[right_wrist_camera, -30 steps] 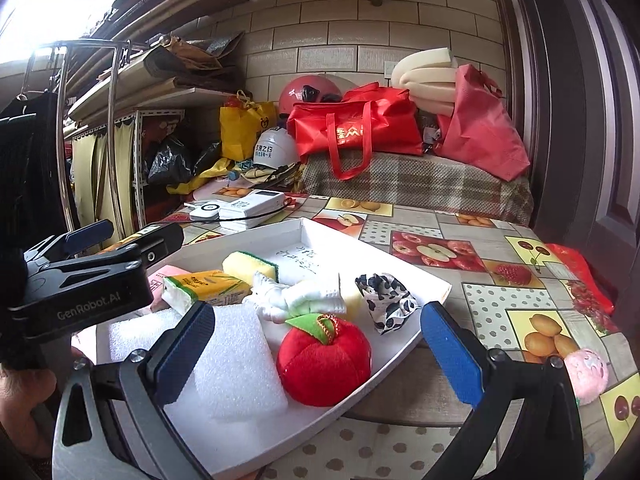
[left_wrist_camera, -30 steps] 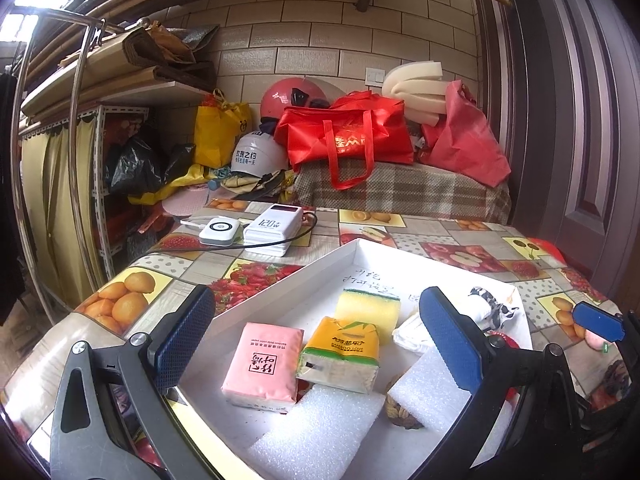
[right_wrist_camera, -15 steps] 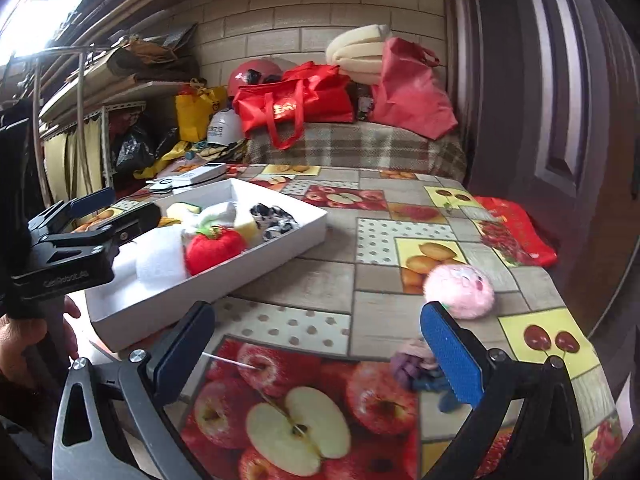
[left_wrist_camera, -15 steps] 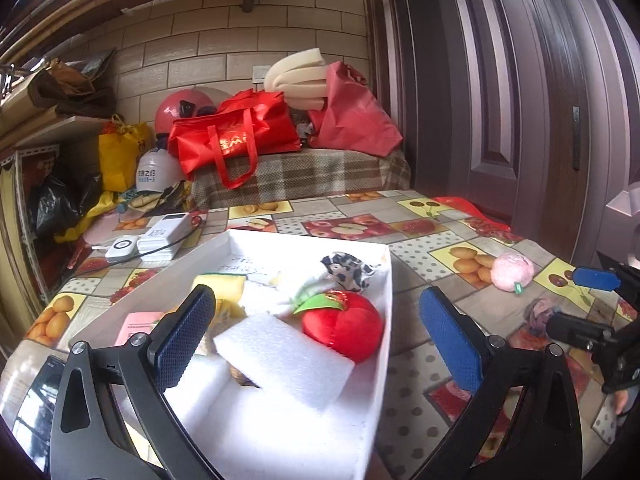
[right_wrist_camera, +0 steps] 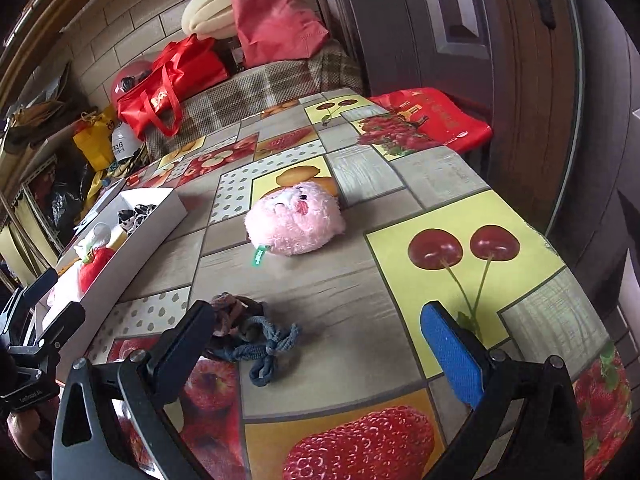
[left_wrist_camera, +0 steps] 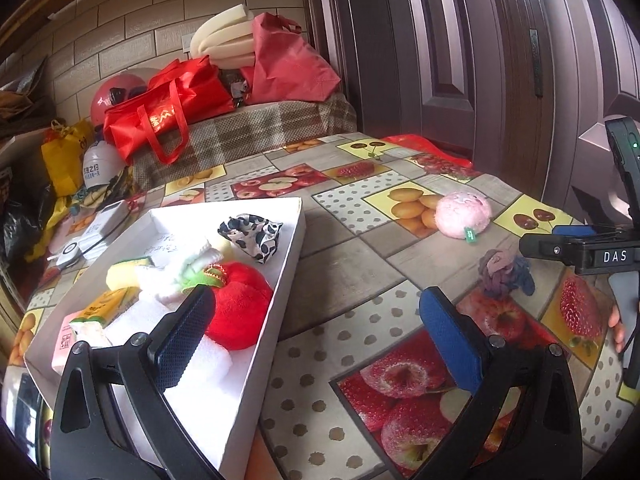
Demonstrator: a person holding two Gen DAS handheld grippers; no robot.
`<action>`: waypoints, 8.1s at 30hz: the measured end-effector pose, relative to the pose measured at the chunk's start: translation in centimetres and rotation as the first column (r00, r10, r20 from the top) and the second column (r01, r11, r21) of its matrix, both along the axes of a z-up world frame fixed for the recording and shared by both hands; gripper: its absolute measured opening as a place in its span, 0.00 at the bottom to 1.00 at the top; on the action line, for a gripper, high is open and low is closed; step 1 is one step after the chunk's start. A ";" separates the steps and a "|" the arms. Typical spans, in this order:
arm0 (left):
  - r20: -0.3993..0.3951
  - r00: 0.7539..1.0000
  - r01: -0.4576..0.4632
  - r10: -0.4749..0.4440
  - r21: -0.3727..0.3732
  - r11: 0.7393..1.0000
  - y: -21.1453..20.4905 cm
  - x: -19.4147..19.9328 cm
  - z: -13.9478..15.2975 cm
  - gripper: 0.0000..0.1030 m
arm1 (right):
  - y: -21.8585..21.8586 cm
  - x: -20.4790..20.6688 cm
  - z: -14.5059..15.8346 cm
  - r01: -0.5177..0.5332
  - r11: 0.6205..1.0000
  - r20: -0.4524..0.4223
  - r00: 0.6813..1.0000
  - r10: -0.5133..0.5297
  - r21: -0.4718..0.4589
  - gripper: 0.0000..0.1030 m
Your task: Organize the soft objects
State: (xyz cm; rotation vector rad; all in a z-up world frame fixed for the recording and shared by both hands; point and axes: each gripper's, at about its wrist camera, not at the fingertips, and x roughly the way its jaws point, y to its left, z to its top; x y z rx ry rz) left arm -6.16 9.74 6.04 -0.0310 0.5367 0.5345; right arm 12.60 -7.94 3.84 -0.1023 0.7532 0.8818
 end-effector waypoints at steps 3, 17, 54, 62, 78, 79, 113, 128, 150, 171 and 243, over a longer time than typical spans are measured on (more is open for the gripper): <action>-0.010 1.000 -0.013 0.013 -0.029 0.999 0.6 0.1 -0.2 1.00 | 2.1 -1.1 -0.2 -0.090 0.995 0.033 0.995 0.092 -0.053 1.00; -0.064 0.998 -0.018 0.017 -0.011 1.000 0.4 1.1 -0.7 1.00 | 7.9 -3.5 -2.0 -0.237 0.931 0.097 0.957 0.273 -0.279 0.99; -0.268 0.914 0.265 -0.306 -0.178 0.948 -3.6 23.0 -3.0 0.99 | -4.2 8.1 -2.3 0.069 0.983 -0.291 0.957 -0.017 0.170 0.25; -0.253 0.916 0.285 -0.310 -0.129 0.950 -4.2 22.6 -2.7 0.56 | -4.3 8.1 -2.4 0.068 0.982 -0.292 0.956 -0.014 0.174 0.25; -0.100 0.962 0.242 -0.253 -0.109 0.964 -4.6 10.4 -0.9 0.56 | -3.4 4.9 -1.1 0.075 0.980 -0.203 0.978 -0.037 0.182 0.25; -0.095 0.966 0.232 -0.243 -0.110 0.966 -4.4 9.5 -0.8 0.56 | -2.8 4.3 -1.1 0.068 0.981 -0.198 0.980 -0.031 0.180 0.25; 0.134 0.910 -0.370 0.391 -0.158 0.915 13.9 -12.1 0.2 0.57 | 14.2 -12.7 2.2 -0.341 0.937 0.316 0.899 0.303 0.072 0.25; 0.091 0.891 -0.426 0.446 -0.176 0.887 17.2 -10.9 -0.1 0.60 | 24.4 -10.9 2.2 -0.337 0.941 0.317 0.896 0.312 0.026 0.28; 0.114 0.860 -0.484 0.497 -0.126 0.866 16.6 -11.4 0.2 1.00 | 23.9 -11.6 2.7 -0.327 0.943 0.386 0.879 0.279 0.064 1.00; 0.133 0.900 -0.403 0.414 -0.099 0.910 10.5 -11.1 0.5 1.00 | 14.9 -12.6 2.4 -0.314 0.948 0.359 0.891 0.278 0.045 1.00; -0.032 0.889 -0.457 0.456 -0.078 0.886 0.3 -9.8 6.5 1.00 | -0.1 -9.7 3.2 0.052 0.979 0.288 0.951 -0.109 0.199 1.00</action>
